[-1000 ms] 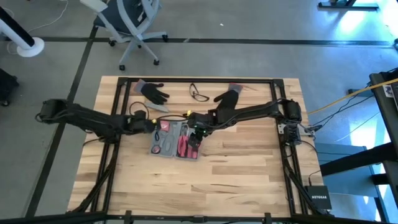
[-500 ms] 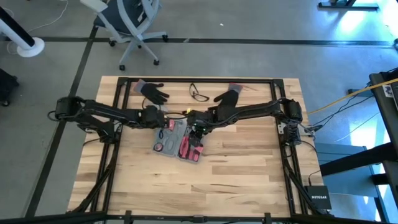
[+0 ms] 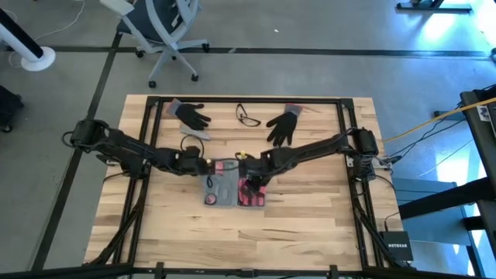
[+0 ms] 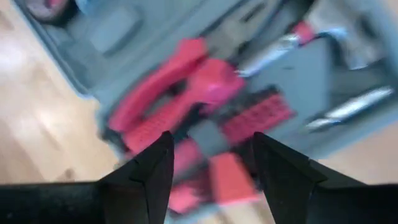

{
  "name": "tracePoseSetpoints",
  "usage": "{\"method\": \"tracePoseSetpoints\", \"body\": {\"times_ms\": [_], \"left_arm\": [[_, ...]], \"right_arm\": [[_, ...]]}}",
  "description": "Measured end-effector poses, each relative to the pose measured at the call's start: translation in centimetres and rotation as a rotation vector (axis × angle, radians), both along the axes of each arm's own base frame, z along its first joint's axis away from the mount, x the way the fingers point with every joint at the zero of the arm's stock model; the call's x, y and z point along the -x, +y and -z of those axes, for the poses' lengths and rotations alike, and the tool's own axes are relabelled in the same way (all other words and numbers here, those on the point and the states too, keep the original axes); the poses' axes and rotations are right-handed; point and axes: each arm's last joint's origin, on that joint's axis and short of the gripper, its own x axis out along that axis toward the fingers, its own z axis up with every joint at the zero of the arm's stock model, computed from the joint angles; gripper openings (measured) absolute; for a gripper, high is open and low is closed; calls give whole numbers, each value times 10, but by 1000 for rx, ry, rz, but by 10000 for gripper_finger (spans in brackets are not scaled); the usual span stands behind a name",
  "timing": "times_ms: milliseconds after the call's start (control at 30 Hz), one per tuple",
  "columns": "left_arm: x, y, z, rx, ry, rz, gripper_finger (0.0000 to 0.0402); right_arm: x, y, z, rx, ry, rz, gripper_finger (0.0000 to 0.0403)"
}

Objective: Prefit tool cases

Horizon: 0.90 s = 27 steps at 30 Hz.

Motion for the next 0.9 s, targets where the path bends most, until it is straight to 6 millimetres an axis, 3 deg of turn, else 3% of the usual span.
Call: {"method": "tracePoseSetpoints", "body": {"times_ms": [233,467,633,900], "left_arm": [[-6,-16,0,45,-75,37,0],[-6,-20,4,21,-54,68,0],[-6,-20,4,20,-53,70,0],[-6,-18,4,28,-50,65,0]], "right_arm": [[-4,10,0,-2,-61,95,207],[5,8,4,30,41,103,207],[8,18,7,39,70,76,207],[5,20,31,72,138,94,207]]}}
